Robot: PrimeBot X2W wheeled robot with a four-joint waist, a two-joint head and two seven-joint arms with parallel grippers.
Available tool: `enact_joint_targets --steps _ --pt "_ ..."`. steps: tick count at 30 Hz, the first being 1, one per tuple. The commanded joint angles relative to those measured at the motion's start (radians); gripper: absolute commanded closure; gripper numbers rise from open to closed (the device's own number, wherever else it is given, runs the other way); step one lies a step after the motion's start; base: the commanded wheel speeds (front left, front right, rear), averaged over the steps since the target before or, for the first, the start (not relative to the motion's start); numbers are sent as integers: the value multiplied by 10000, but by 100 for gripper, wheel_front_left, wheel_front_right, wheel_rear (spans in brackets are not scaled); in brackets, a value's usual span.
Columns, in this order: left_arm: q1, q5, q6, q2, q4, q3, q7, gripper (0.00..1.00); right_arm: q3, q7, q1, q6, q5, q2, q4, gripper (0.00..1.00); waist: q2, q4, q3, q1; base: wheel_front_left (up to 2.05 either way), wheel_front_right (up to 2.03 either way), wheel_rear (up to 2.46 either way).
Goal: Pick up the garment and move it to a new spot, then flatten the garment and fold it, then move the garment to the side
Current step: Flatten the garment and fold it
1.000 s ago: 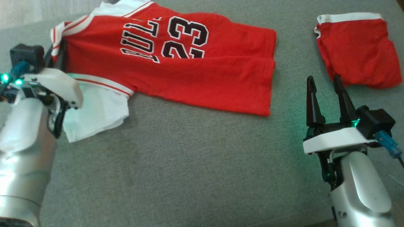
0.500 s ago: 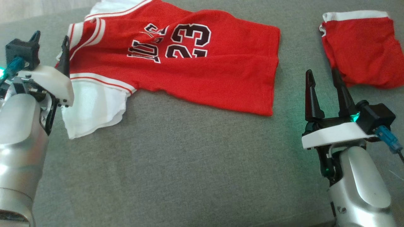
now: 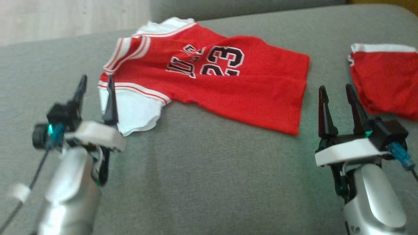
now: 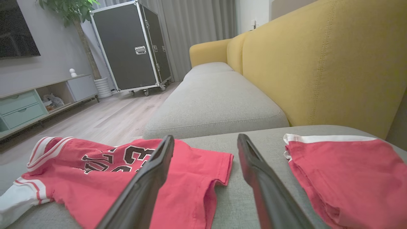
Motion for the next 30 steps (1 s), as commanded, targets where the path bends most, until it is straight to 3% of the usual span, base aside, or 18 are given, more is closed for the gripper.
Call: enact_joint_targets --steps 1,9,16,26,30 --pt "215 -34 114 149 -762 549 -105 0 172 -111 -1 -9 -149 -1 -358 0 0 401 -393 1 0 0 0" --pt "2731 151 389 -901 -3140 1493 -109 0 40 -111 393 -9 -264 -1 -308 0 0 889 -738 1 0 0 0" --pt "3377 618 193 -1261 -3687 1819 -109 0 204 -111 398 -9 -303 -1 -369 0 0 988 -540 1 0 0 0" --pt "2317 828 -153 -1008 -1546 1663 616 0 492 -111 172 -9 -279 -1 -393 0 0 604 -99 1 0 0 0" --pt "1642 787 -26 -857 -649 1741 994 0 535 -111 59 -9 -272 -1 -430 0 0 349 186 1 0 0 0"
